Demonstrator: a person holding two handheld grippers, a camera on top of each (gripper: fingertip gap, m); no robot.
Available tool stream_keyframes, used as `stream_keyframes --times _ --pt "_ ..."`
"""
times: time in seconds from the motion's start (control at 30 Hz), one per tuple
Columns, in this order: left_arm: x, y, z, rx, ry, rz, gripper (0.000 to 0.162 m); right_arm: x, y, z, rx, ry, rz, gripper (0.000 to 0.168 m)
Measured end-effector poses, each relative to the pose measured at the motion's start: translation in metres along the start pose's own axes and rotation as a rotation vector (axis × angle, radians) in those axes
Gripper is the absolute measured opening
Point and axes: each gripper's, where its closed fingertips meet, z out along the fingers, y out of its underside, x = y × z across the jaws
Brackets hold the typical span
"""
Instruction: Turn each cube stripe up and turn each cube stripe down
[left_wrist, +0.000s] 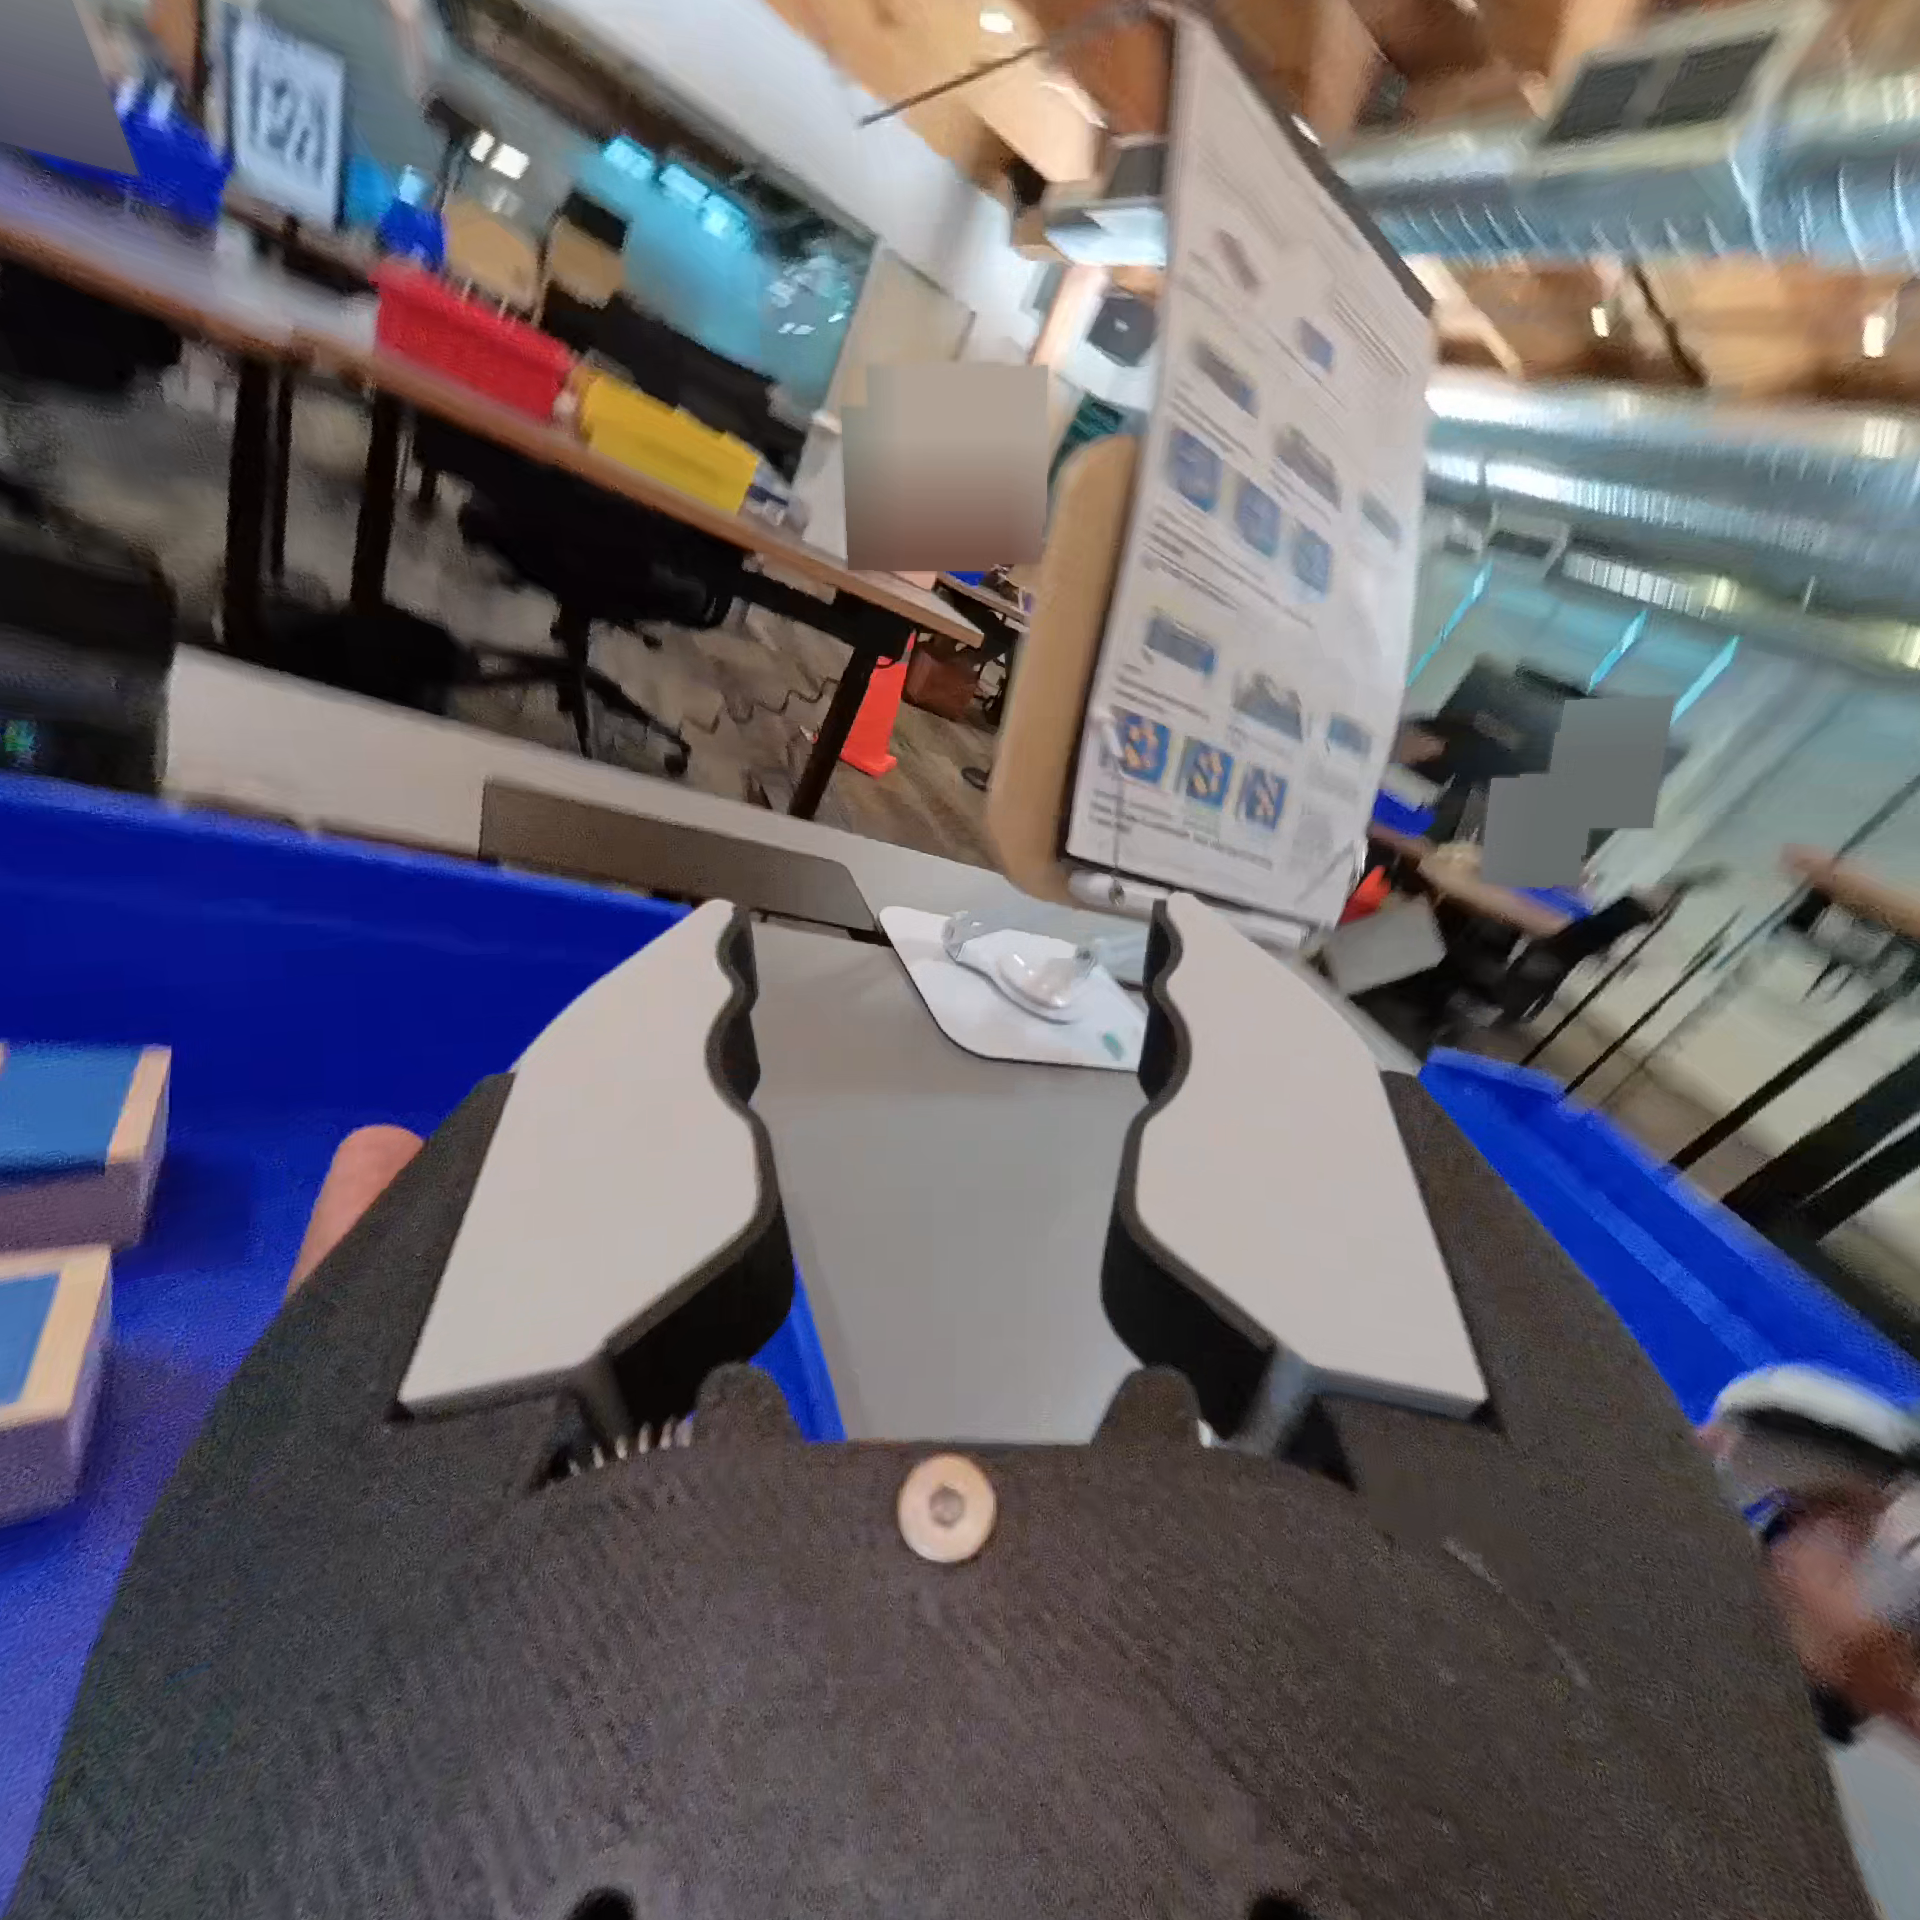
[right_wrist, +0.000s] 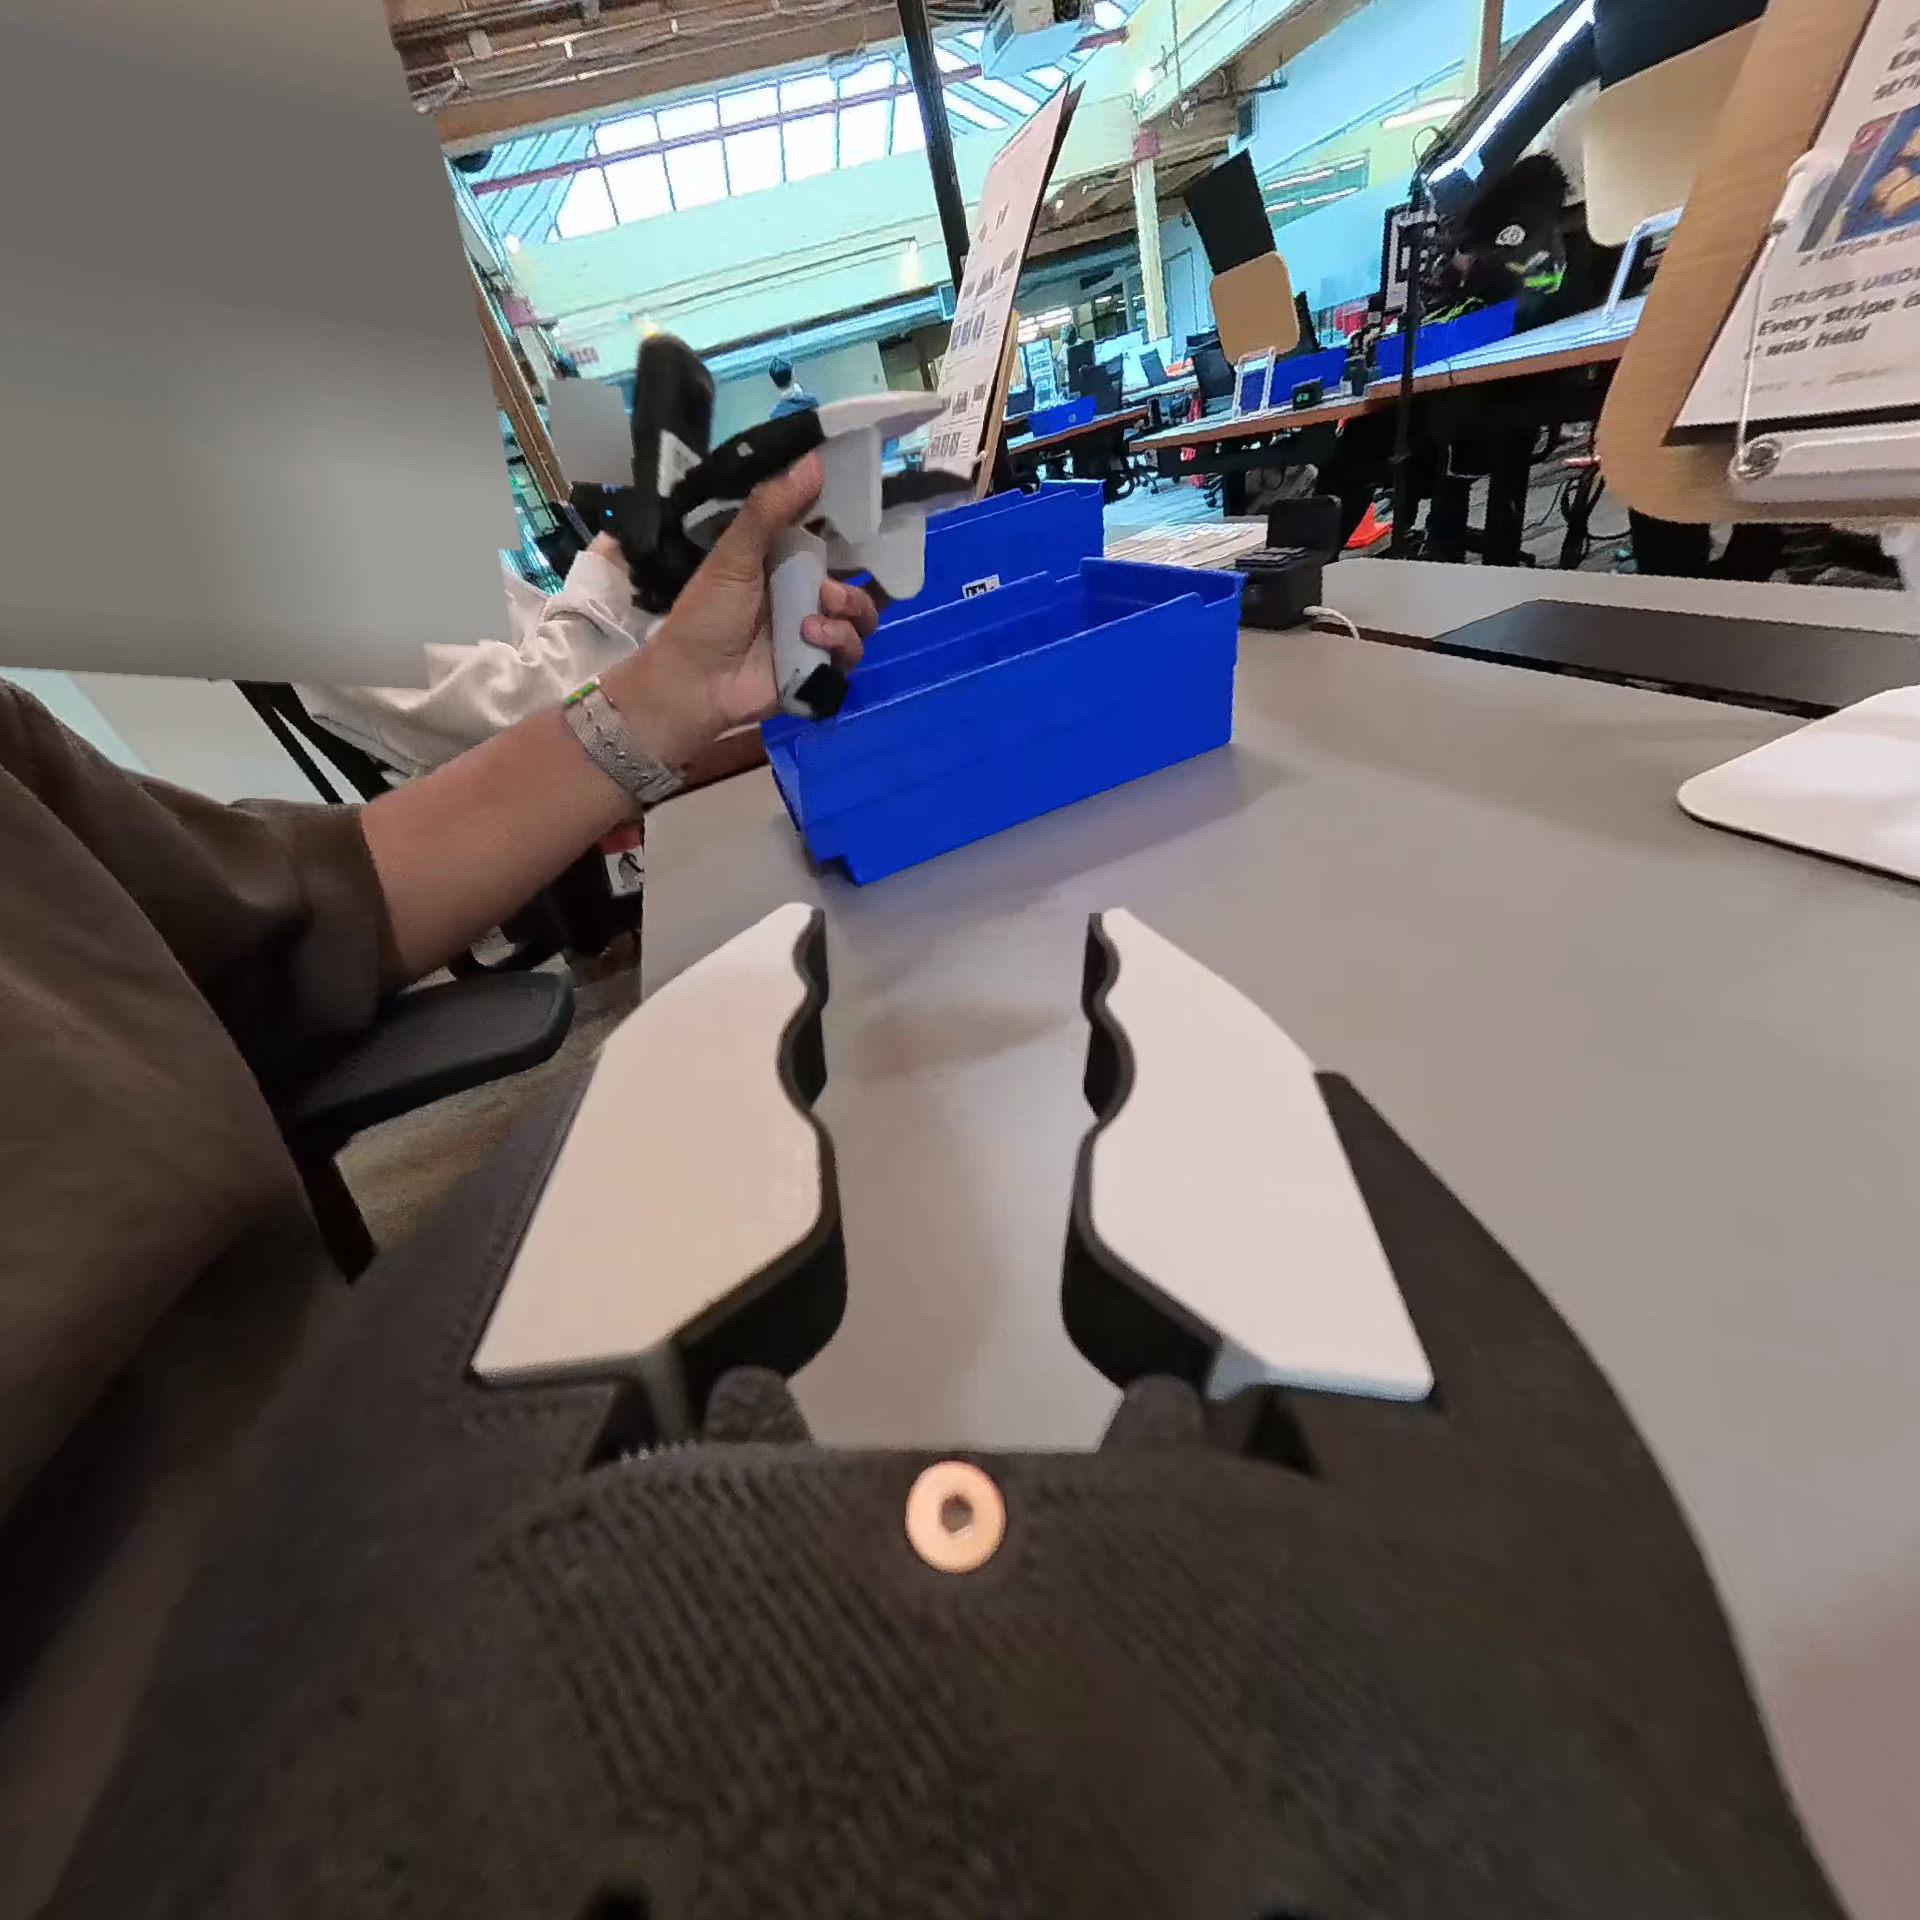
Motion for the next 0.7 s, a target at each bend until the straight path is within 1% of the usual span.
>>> stream_keyframes --times 0.07,0.1,0.13,0.2,0.27,0.3,0.33,0.37,0.47,0.57,0.63,0.67,0.7 --pt "-0.021 -0.006 0.001 -0.049 -0.004 -0.204 0.074 0.001 -0.001 0.000 0.013 -0.004 0.038 0.048" --pt "-0.023 -0.007 0.001 -0.093 0.016 -0.262 0.076 0.001 -0.002 0.000 0.020 -0.003 0.052 0.048" --pt "-0.024 -0.006 0.002 -0.143 0.009 -0.262 0.076 0.002 -0.003 -0.001 0.025 -0.001 0.063 0.048" --pt "-0.038 0.003 0.002 -0.266 -0.082 -0.119 0.078 0.004 -0.005 -0.003 0.032 0.004 0.079 0.048" --pt "-0.075 0.015 -0.004 -0.388 -0.294 0.110 0.081 0.005 -0.006 -0.005 0.041 0.003 0.098 0.048" --pt "-0.097 0.020 -0.008 -0.431 -0.419 0.204 0.080 0.005 -0.007 -0.006 0.045 -0.001 0.109 0.048" --pt "-0.114 0.026 -0.012 -0.473 -0.501 0.265 0.077 0.004 -0.007 -0.007 0.048 -0.007 0.119 0.048" --pt "-0.125 0.036 -0.013 -0.519 -0.542 0.289 0.076 0.003 -0.008 -0.007 0.050 -0.012 0.127 0.048" --pt "-0.156 0.067 -0.015 -0.633 -0.631 0.280 0.079 0.001 -0.008 -0.009 0.052 -0.019 0.130 0.048" --pt "-0.195 0.082 -0.027 -0.737 -0.813 0.366 0.079 -0.002 -0.009 -0.010 0.048 -0.022 0.119 0.048" --pt "-0.214 0.091 -0.037 -0.806 -0.906 0.381 0.077 -0.002 -0.008 -0.011 0.043 -0.020 0.113 0.048" --pt "-0.220 0.096 -0.039 -0.824 -0.925 0.363 0.068 -0.002 -0.008 -0.011 0.042 -0.019 0.112 0.048" --pt "-0.221 0.099 -0.036 -0.811 -0.909 0.334 0.049 -0.002 -0.008 -0.011 0.040 -0.019 0.112 0.048"
